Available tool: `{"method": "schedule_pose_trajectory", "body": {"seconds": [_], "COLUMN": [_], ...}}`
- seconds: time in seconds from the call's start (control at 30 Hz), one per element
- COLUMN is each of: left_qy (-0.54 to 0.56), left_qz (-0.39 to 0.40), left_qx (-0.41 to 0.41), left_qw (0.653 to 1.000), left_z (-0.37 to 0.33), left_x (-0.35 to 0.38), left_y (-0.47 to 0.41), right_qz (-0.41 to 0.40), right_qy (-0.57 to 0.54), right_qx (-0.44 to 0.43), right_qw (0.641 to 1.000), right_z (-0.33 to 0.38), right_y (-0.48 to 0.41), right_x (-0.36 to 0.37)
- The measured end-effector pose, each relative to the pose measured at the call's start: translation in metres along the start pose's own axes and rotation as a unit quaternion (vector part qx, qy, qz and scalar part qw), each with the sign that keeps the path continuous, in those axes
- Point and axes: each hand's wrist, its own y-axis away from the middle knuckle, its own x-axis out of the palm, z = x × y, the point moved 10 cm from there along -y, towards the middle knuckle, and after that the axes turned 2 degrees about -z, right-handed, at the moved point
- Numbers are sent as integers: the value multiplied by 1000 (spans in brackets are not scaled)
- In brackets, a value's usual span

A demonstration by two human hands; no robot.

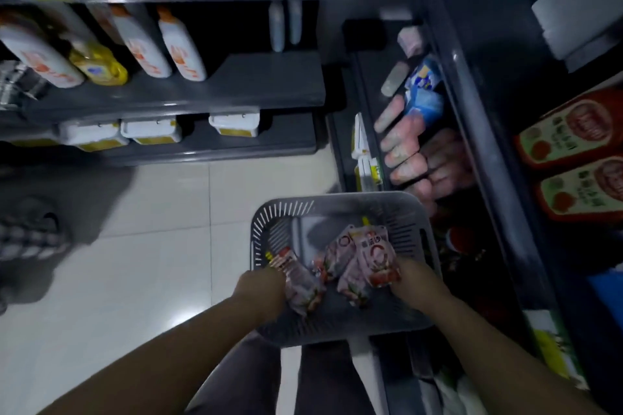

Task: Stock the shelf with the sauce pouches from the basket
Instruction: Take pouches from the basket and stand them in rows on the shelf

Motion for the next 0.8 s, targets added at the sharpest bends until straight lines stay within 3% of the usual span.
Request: {"method": "schedule_pose_trajectory", "body": {"seconds": [0.2,0.33,0.4,0.43,0.5,0.6,0.63,0.73,0.8], "left_qy": [132,279,380,446,577,728,751,743,713], "left_qz": [13,25,39,47,54,50,53,42,34], "left_qx": [-64,-127,-191,-235,-297,-319,-325,-357,-386], "left_qw": [989,952,904,862,759,605,572,564,585], "left_z": [7,13,20,24,23,10,4,0,0], "left_x": [30,63,86,101,128,161,169,189,203], "left_y": [-43,-72,-86,-91,-100,-115,-120,-135,-144], "right_qz": [10,15,3,-2,-6,-19,-28,-43,-45], "right_qy": [-61,-82,-112,-128,-154,-215,-230,-260,-256], "right_qx": [36,50,73,87,120,175,195,251,275], "right_qw": [997,995,991,988,981,961,953,931,926], "right_z": [-22,-39,-52,-58,-68,-81,-86,-95,-95], "right_y": [-55,-87,-103,-110,-123,-141,-147,-158,-162], "right_x": [25,48,55,59,68,83,86,94,100]}}
